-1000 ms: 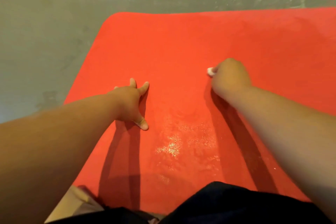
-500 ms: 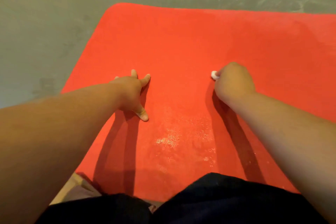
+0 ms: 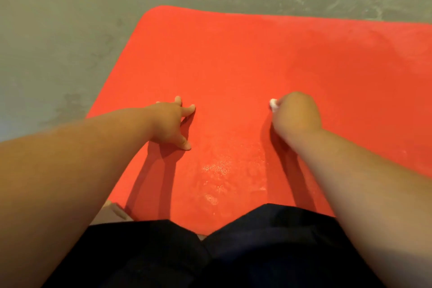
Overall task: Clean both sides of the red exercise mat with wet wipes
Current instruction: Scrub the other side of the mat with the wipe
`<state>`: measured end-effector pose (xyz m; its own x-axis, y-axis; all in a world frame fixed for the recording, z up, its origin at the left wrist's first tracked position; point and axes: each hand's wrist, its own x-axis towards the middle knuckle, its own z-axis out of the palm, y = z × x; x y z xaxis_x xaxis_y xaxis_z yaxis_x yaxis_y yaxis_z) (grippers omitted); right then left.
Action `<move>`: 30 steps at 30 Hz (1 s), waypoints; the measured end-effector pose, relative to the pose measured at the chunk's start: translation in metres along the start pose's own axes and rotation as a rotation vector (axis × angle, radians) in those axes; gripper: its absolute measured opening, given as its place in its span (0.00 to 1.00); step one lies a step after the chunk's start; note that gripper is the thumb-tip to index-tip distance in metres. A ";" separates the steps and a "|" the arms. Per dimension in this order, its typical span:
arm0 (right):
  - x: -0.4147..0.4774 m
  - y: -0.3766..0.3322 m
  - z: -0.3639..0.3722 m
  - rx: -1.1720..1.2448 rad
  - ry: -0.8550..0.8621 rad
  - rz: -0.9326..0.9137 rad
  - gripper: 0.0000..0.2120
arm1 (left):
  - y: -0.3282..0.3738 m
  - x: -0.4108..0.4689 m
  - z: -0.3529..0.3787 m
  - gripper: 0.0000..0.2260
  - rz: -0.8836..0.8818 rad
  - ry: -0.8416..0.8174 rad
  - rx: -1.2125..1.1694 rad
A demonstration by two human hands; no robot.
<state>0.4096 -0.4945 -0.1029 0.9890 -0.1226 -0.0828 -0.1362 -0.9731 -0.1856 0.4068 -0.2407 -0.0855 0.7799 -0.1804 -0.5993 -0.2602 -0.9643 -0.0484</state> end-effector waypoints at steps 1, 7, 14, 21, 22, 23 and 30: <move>-0.012 -0.012 0.004 0.037 -0.021 -0.021 0.13 | 0.001 -0.004 0.000 0.50 0.009 -0.015 0.000; -0.084 -0.100 0.014 0.127 -0.278 -0.491 0.11 | 0.015 -0.028 0.014 0.55 -0.020 -0.123 0.049; -0.030 -0.007 -0.009 0.028 -0.121 0.007 0.15 | 0.016 -0.037 0.023 0.55 -0.043 -0.126 0.003; -0.082 -0.082 0.009 0.086 -0.270 -0.420 0.11 | 0.014 -0.031 0.022 0.56 -0.038 -0.123 -0.011; -0.089 -0.091 0.010 0.070 -0.301 -0.499 0.10 | 0.015 -0.031 0.022 0.56 -0.041 -0.124 -0.016; -0.094 -0.094 0.012 0.061 -0.328 -0.540 0.11 | 0.015 -0.032 0.022 0.56 -0.044 -0.126 -0.017; -0.073 -0.029 -0.011 -0.139 -0.271 -0.216 0.16 | 0.026 -0.056 0.019 0.48 -0.011 -0.154 0.015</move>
<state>0.3423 -0.4594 -0.0807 0.9403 0.1262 -0.3161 0.1015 -0.9904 -0.0936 0.3454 -0.2524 -0.0683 0.6868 -0.1364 -0.7139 -0.2610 -0.9630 -0.0670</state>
